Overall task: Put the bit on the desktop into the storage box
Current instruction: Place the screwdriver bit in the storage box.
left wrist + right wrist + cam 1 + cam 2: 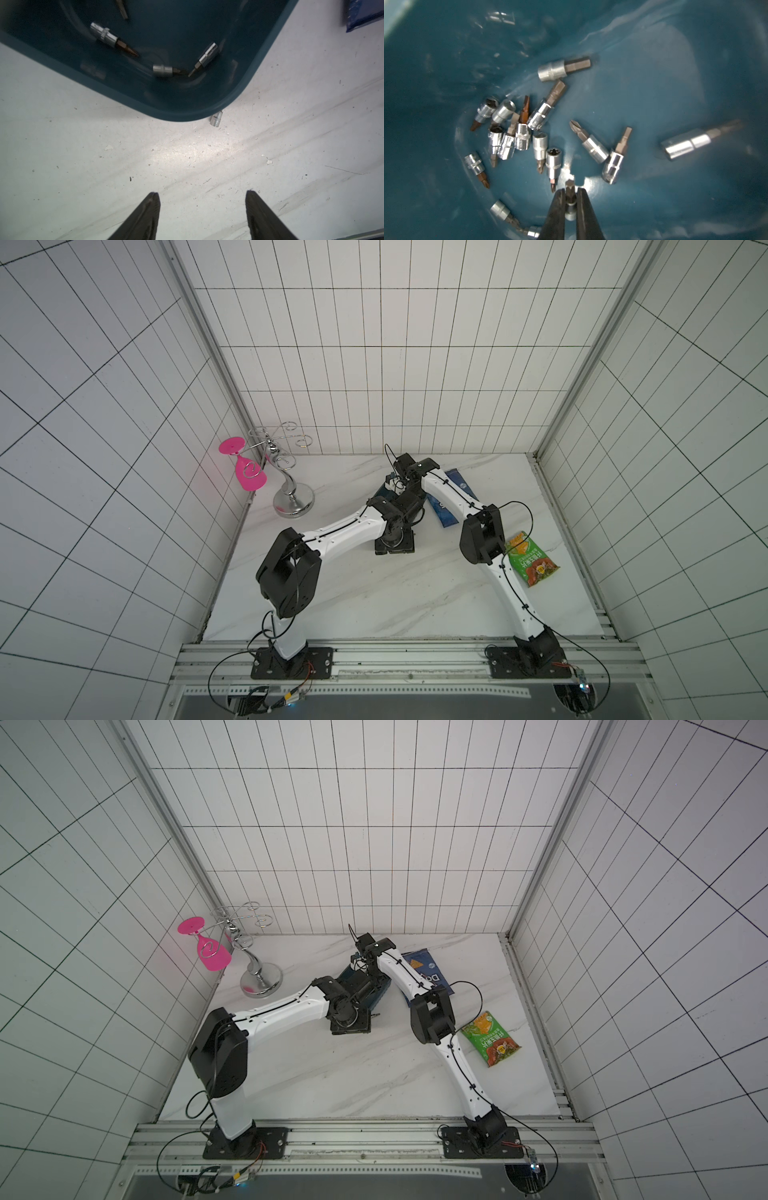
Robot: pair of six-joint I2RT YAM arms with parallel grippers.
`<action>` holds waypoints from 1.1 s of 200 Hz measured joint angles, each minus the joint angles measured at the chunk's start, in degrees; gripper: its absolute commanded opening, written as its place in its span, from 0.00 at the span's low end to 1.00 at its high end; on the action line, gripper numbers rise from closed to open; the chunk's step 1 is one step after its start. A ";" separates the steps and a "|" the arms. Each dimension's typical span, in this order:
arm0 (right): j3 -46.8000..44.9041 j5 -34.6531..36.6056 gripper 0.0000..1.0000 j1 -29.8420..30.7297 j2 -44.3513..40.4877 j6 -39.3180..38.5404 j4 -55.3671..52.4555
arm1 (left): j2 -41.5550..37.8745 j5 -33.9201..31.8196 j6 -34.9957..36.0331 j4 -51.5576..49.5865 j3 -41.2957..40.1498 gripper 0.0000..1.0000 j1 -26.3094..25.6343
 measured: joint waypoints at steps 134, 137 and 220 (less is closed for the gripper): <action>0.00 2.32 0.28 0.04 0.61 -1.03 -0.17 | 7.48 -5.70 2.58 0.33 3.26 0.65 -1.75; 0.00 2.34 0.29 0.04 0.61 -1.14 -0.17 | 7.67 -5.81 2.64 0.33 3.41 0.65 -1.81; 1.42 2.95 0.51 -0.72 -2.36 -1.11 0.31 | 10.73 -10.97 3.93 0.85 5.79 0.59 -3.61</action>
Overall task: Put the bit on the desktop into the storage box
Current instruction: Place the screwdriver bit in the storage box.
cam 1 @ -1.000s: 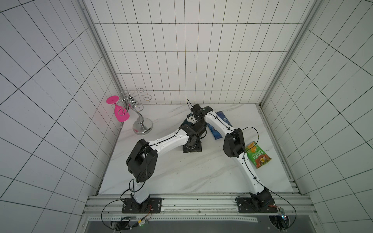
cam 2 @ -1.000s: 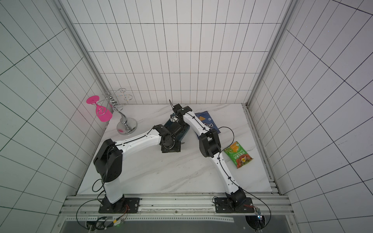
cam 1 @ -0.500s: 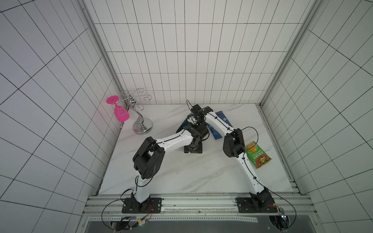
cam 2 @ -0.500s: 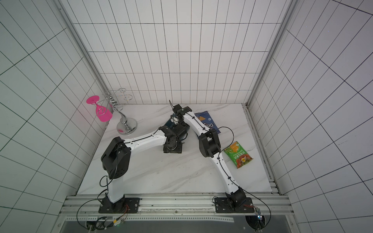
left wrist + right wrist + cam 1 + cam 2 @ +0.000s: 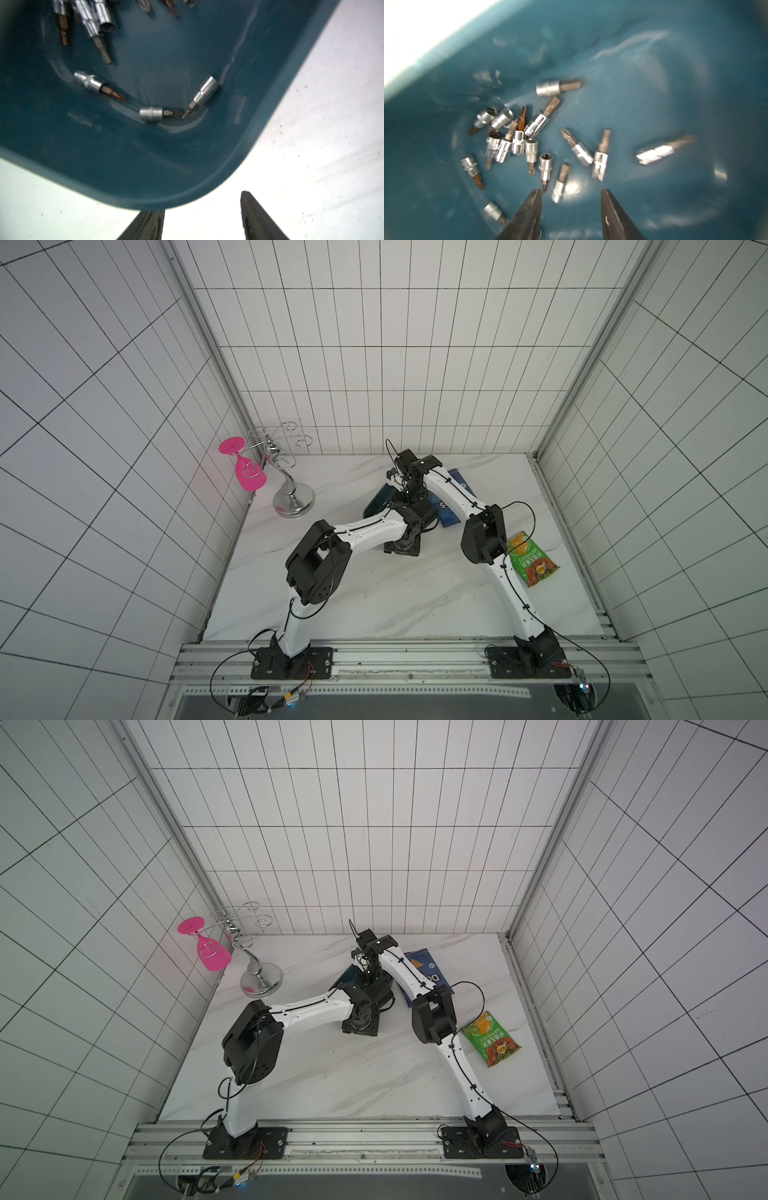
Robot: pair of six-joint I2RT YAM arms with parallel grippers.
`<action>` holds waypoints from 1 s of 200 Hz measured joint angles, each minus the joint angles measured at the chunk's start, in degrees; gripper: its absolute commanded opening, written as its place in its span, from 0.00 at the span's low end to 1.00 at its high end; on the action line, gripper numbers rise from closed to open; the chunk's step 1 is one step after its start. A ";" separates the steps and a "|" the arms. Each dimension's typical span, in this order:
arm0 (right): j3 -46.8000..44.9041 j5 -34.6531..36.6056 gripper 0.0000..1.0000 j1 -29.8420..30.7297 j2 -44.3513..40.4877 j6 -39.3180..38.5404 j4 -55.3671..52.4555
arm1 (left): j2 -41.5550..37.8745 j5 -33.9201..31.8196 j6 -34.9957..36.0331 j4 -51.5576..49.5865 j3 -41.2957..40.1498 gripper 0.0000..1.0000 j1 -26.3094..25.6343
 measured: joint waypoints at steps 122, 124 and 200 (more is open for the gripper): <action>0.55 -1.51 0.55 -3.17 -13.35 0.76 1.31 | 5.90 -1.05 3.04 0.59 4.13 0.33 -0.74; 0.39 -1.53 0.55 -3.23 -13.42 0.79 1.33 | 6.01 -1.05 3.10 0.55 4.22 0.33 -0.74; -2.34 -1.51 0.55 -3.87 -14.12 0.79 1.40 | 8.33 -0.81 4.26 -0.70 6.34 0.23 -0.87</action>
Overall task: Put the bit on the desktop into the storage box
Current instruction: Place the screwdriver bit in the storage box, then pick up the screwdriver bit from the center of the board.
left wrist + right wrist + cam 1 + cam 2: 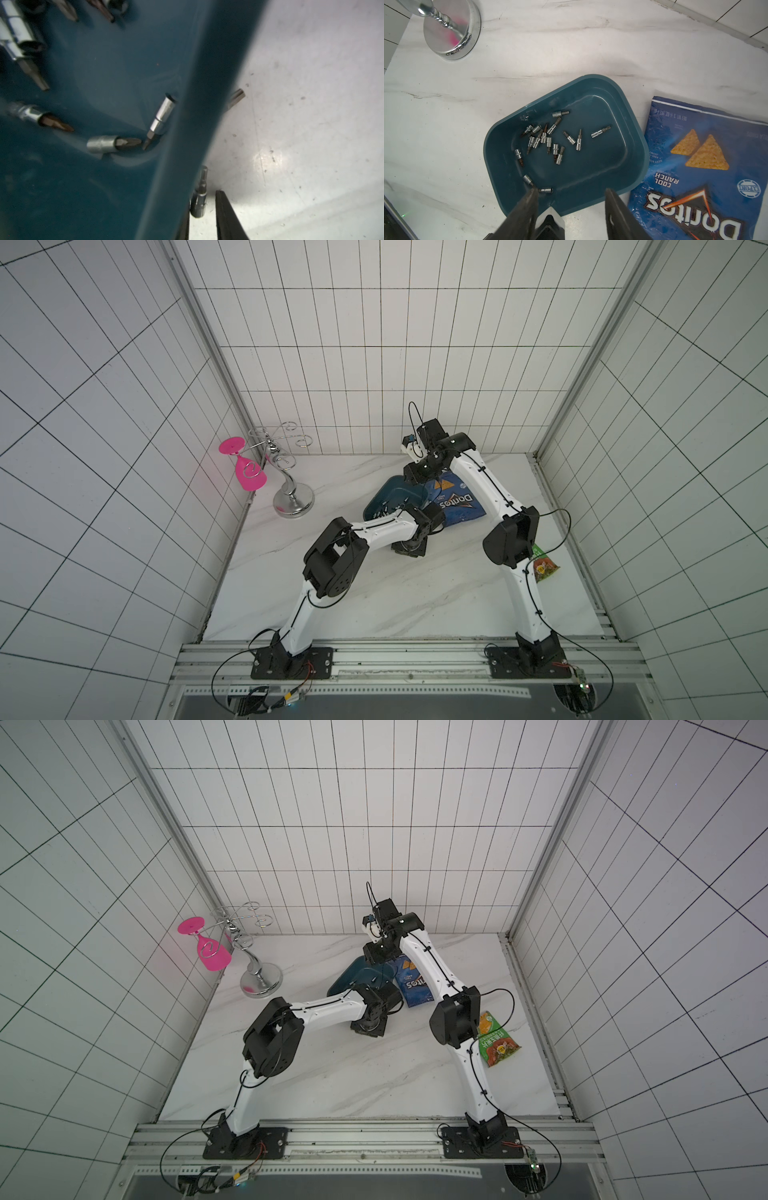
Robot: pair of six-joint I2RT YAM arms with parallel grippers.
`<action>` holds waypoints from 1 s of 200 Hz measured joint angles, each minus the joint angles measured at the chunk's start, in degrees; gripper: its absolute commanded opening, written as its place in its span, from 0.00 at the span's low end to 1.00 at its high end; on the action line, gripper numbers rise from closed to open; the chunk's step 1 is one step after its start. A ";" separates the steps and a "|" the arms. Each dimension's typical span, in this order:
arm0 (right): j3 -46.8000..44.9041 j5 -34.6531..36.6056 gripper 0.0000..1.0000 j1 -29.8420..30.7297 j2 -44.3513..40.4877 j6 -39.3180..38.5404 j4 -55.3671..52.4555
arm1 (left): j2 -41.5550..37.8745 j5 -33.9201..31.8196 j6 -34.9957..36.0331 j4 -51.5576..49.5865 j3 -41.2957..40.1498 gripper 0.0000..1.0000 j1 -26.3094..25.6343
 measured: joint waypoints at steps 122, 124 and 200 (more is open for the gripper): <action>-4.39 0.28 0.55 -0.33 -5.11 0.68 0.48 | -0.83 0.35 -0.28 -1.46 -0.48 0.00 -1.03; -4.68 0.31 0.55 -0.33 -5.33 0.66 0.48 | -0.94 0.37 -0.28 -1.60 -0.52 0.00 -1.07; -17.29 3.28 0.55 -1.79 -13.86 2.12 1.51 | -12.20 -0.02 -1.88 -6.86 -0.96 0.00 -1.79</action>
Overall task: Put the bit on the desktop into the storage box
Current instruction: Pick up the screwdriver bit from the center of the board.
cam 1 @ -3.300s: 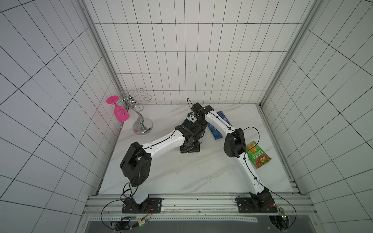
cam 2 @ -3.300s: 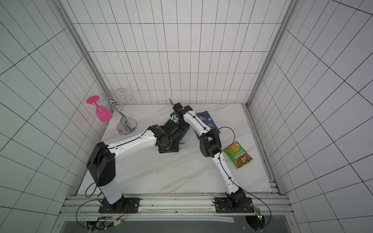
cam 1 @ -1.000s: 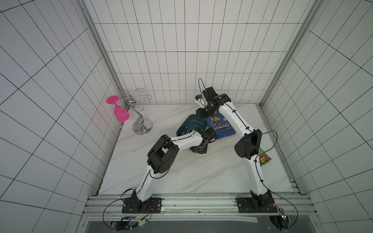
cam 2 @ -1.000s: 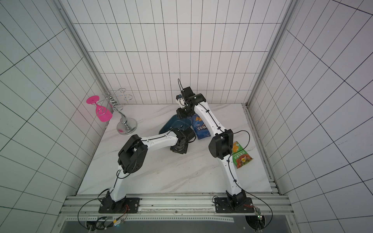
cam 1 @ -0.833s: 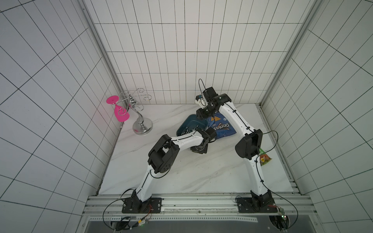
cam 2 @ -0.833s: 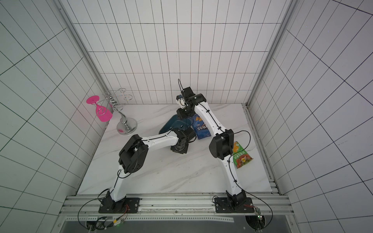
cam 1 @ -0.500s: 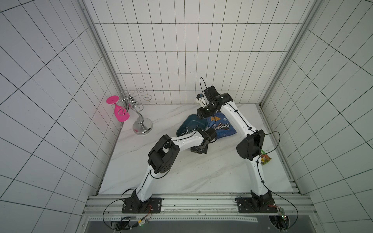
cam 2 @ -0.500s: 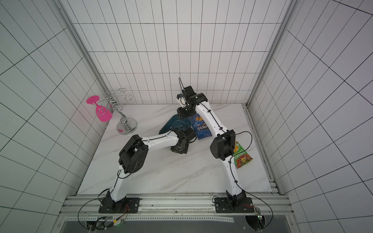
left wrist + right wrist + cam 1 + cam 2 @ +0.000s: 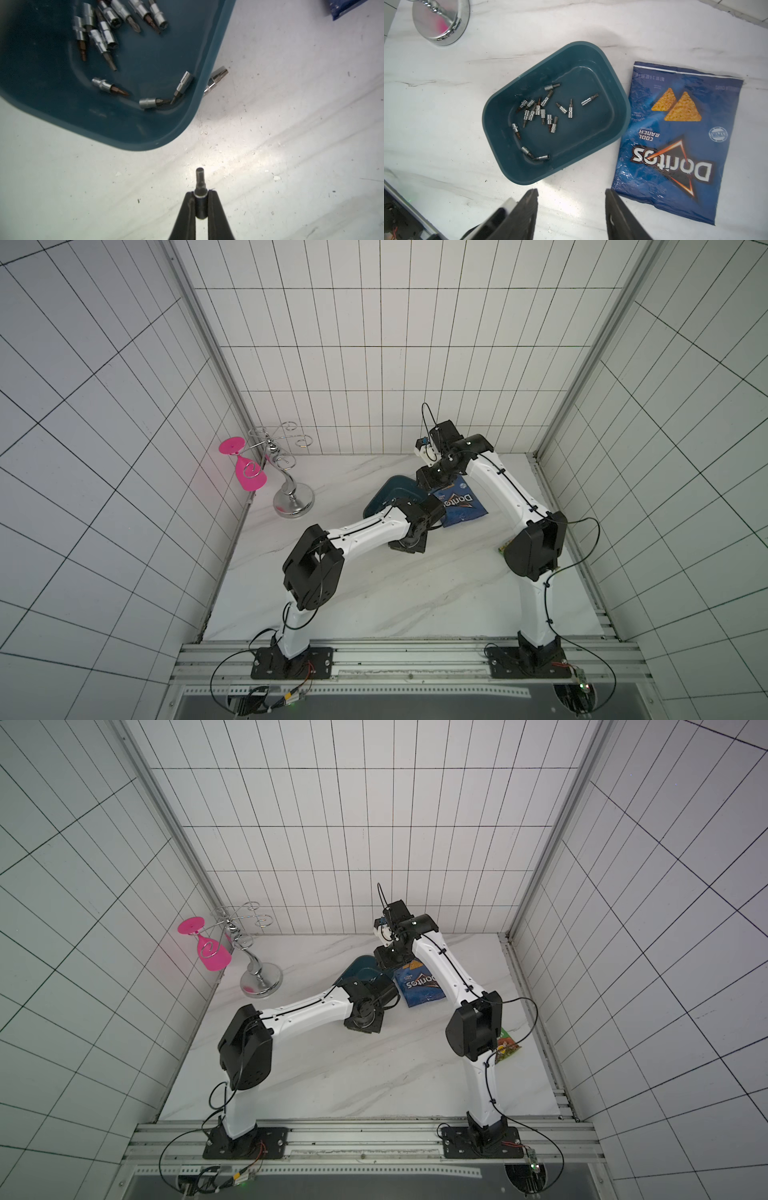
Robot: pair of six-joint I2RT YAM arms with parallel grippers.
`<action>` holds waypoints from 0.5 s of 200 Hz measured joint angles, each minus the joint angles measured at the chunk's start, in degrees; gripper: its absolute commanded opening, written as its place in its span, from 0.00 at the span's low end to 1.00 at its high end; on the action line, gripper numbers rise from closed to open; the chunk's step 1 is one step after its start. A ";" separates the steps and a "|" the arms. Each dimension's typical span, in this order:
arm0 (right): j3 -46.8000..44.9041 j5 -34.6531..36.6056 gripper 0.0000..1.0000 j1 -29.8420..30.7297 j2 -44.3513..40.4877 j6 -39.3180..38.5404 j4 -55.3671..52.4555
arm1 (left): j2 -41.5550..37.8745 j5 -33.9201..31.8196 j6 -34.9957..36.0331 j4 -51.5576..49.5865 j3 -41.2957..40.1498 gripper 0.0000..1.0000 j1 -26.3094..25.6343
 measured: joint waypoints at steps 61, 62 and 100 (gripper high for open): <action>-5.35 2.10 0.57 -4.70 -3.23 4.72 1.07 | -1.27 -1.14 2.43 -5.42 8.26 0.00 3.41; -5.49 2.12 0.57 -4.72 -3.32 4.76 1.07 | -1.22 -1.14 2.47 -5.44 8.37 0.00 3.52; -16.02 3.48 0.57 -5.88 -9.33 6.29 3.17 | 4.17 -0.61 6.56 -3.98 14.91 0.00 10.69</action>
